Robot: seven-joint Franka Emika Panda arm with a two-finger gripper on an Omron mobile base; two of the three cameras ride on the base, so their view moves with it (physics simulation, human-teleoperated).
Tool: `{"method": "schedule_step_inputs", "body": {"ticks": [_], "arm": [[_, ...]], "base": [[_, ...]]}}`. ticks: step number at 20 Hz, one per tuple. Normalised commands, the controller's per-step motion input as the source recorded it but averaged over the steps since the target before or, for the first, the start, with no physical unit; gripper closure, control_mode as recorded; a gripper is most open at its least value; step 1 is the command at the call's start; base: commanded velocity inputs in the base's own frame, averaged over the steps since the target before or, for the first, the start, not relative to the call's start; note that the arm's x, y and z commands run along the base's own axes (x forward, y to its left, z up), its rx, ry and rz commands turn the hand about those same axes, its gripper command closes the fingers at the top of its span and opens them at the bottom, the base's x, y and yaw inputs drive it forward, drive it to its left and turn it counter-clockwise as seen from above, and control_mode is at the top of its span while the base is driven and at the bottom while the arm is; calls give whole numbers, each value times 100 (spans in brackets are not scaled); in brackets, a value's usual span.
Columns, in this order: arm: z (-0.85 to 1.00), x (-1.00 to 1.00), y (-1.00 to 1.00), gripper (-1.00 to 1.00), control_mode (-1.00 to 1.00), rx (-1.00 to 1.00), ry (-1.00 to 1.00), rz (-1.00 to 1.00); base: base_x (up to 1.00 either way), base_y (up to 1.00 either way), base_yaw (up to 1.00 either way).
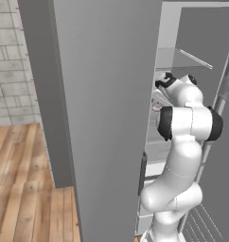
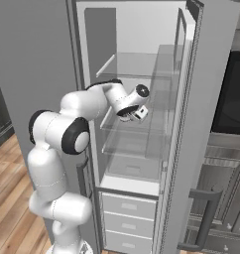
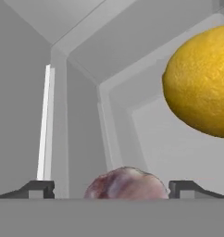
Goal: Grab the garlic and lemon from the fridge, place them in the blender, close the lid, and turn on the blender to create a marinade.
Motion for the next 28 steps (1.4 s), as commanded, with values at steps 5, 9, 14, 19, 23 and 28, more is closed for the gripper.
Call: {"method": "schedule_step_inputs", "body": {"ticks": [5,9,14,19,23,28], "arm": [[-36,-12,0,-100,-100,0,0,4],[-59,0,2,-100,-100,-2,0,2],[-87,-10,24,100,-100,-9,2,1],[-17,-35,7,100,-100,-2,-4,0],[28,-69,-10,100,-100,0,-20,0],[34,-74,-2,100,-100,0,-12,-2]], "base": [[0,0,0],[0,0,0],[0,0,0],[0,0,0],[0,0,0],[0,0,0]]}}
